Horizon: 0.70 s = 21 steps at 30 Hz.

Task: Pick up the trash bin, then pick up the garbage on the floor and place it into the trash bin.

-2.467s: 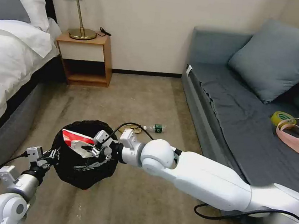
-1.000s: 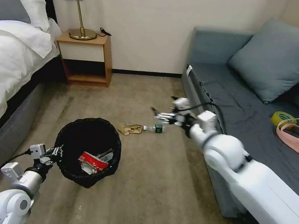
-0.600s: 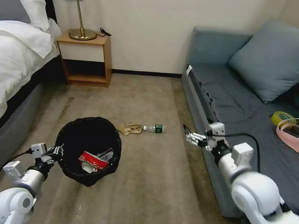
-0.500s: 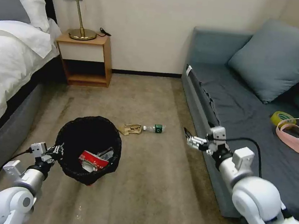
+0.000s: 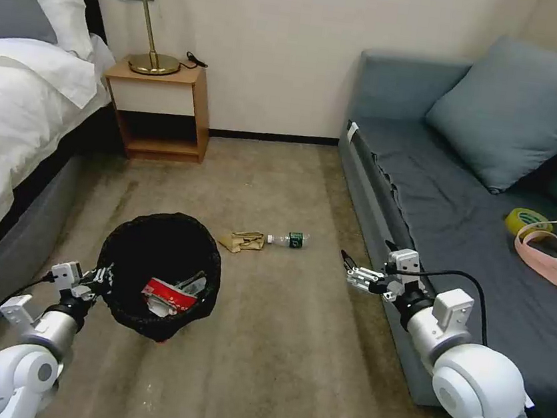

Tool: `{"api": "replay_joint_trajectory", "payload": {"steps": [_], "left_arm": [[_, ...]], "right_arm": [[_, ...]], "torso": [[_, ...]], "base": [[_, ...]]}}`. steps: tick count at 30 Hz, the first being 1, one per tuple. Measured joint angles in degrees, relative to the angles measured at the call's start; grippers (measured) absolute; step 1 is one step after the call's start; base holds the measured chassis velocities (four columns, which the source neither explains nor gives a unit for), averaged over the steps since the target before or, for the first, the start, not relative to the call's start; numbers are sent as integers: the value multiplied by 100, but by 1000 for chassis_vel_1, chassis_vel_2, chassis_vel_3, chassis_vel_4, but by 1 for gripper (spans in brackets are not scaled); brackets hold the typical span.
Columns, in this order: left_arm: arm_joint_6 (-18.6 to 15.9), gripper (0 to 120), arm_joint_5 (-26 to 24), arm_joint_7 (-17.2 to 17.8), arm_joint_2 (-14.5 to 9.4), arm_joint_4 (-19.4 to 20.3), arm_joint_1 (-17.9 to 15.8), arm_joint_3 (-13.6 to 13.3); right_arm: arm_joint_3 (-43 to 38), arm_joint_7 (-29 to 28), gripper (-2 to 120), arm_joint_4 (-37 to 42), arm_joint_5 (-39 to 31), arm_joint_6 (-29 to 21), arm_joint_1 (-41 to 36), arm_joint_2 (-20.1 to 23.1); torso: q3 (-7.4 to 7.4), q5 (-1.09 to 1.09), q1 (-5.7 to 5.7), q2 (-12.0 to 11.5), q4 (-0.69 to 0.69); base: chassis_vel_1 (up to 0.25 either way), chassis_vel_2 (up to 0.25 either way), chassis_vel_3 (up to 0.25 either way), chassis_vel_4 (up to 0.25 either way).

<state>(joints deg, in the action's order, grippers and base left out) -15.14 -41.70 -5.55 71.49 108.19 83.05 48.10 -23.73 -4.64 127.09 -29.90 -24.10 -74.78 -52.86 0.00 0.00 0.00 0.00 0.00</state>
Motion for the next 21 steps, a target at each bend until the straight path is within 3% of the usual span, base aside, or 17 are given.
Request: {"api": "replay_joint_trajectory", "payload": {"steps": [21], "left_arm": [[8,4,-81,-29,-3,0,27,166]], "right_arm": [[88,171,100,-113,0,63,133,27]], "torso": [[0,0,0,0,0]], "base": [[0,0,0,0]]}}
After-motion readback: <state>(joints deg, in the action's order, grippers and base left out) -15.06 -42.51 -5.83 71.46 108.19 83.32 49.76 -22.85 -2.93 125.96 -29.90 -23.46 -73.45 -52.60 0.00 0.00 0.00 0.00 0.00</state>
